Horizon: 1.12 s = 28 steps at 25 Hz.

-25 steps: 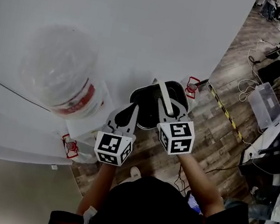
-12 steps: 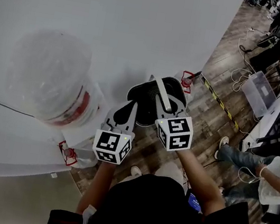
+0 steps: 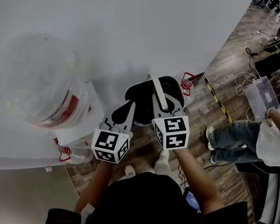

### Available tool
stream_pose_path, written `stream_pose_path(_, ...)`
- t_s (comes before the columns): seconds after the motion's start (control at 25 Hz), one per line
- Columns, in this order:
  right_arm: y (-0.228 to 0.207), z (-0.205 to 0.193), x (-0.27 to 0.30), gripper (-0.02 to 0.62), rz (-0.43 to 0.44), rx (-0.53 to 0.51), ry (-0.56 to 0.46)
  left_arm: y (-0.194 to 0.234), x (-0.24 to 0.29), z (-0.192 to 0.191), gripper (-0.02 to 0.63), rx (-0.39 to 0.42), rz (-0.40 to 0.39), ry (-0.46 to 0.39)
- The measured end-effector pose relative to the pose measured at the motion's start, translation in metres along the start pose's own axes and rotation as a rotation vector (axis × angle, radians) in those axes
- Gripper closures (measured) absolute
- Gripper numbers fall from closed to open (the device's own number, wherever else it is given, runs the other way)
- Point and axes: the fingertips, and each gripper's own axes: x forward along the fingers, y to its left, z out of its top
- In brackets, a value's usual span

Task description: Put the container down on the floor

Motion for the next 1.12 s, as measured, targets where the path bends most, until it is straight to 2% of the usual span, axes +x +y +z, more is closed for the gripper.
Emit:
stream_pose_path(0.36, -0.040, 0.004, 0.027, 0.563, 0.080, -0.002, 0.002, 0.000, 0.041, -0.006, 0.591, -0.004, 0.097, 0.012)
stream_pose_path(0.68, -0.062, -0.014, 0.059, 0.563, 0.127, -0.010, 0.028, 0.016, 0.070, -0.026, 0.591, -0.027, 0.173, 0.015)
stream_pose_path(0.92, -0.064, -0.048, 0.080, 0.563, 0.140, -0.009, 0.044, 0.028, 0.076, -0.068, 0.591, -0.072, 0.216, 0.028)
stream_pose_path(1.12, -0.058, -0.087, 0.103, 0.563, 0.126, 0.005, 0.043, 0.046, 0.078, -0.110, 0.591, -0.072, 0.234, 0.043)
